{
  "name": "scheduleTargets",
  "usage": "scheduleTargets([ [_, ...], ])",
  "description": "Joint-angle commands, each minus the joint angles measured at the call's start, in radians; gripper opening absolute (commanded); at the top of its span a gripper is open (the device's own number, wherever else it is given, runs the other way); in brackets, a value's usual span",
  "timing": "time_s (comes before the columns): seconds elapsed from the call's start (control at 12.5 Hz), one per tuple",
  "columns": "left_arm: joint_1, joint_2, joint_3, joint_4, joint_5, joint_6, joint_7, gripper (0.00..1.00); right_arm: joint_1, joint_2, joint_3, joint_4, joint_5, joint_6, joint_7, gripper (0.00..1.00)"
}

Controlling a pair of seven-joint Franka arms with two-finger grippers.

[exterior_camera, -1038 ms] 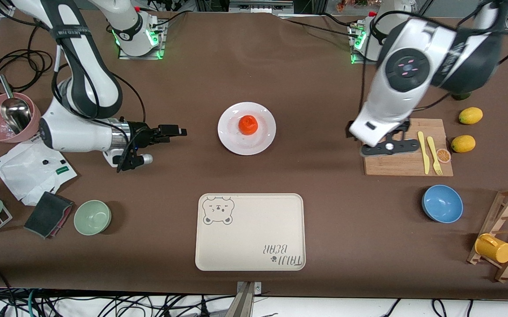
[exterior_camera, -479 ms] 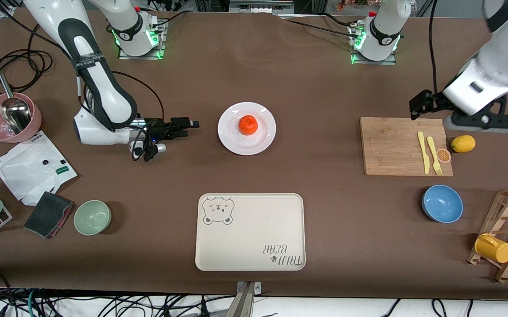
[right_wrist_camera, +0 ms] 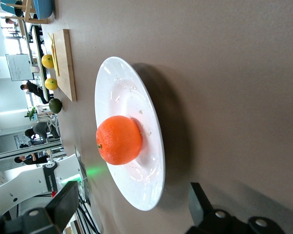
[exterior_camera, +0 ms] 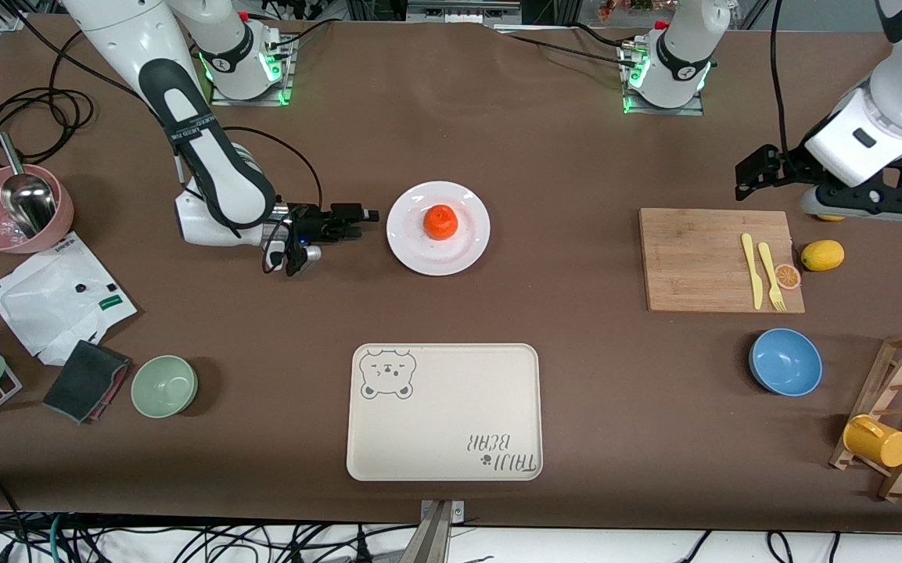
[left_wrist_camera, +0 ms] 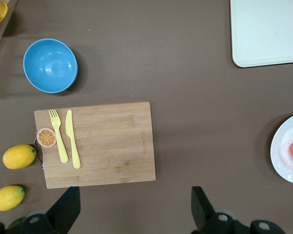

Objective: Place orange and plate with both arms
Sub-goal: 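Withdraw the left gripper while the right gripper grips the plate rim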

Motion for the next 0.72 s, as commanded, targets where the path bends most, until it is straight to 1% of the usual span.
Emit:
scheduleTargets([
  [0.0, -0.008, -0.024, 0.014, -0.028, 0.006, 0.018, 0.031, 1.0, -0.003, 0.013, 0.029, -0.009, 0.073, 0.04, -0.051, 1.0],
  [0.16, -0.007, -0.005, 0.016, -0.007, 0.008, 0.018, 0.033, 1.0, 0.003, 0.033, 0.041, -0.003, 0.097, 0.06, -0.054, 1.0],
  [0.4, -0.007, -0.004, 0.014, -0.004, 0.008, 0.012, 0.031, 1.0, 0.032, 0.046, 0.044, 0.002, 0.143, 0.094, -0.055, 0.99],
  [0.64, 0.018, -0.005, 0.016, -0.004, 0.008, -0.014, 0.037, 1.0, 0.047, 0.06, 0.044, 0.005, 0.169, 0.114, -0.06, 0.92],
])
